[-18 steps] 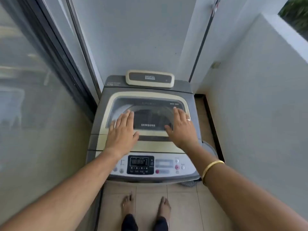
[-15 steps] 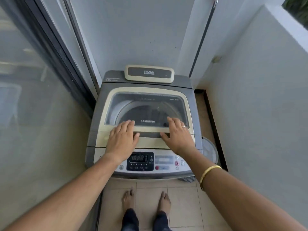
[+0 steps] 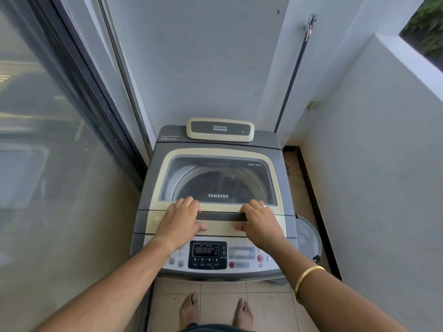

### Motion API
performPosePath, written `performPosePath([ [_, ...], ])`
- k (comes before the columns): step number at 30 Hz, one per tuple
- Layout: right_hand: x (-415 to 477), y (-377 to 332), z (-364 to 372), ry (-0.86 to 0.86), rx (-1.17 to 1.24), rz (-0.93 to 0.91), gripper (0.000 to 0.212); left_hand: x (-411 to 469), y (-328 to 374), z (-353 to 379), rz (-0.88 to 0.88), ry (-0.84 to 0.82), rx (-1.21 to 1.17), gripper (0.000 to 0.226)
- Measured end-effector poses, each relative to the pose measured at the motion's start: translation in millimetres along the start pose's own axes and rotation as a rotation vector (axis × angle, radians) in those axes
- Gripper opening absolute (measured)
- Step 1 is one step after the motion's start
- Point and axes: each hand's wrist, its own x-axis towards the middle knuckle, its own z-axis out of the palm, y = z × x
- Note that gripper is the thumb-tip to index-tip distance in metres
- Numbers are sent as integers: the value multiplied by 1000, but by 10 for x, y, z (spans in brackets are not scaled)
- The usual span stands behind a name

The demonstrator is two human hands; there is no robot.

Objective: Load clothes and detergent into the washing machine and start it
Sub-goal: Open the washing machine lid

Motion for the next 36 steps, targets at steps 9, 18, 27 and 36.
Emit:
performPosePath([
  [9,-85,-91,-643,120,74,-36,29,-30,-115,-474,210,188,-83,41],
  [18,466,-257,-1675,432,65,-51,26,694,-1,-1412,318,564,-22,48],
  [27,1279,-272,-2142,550,-46,-69,31,1530,42,-1917,267,607,-27,45],
  [36,1793,-211,-2115,649,-143,-69,16,1955,60,-1967,172,631,5,25],
])
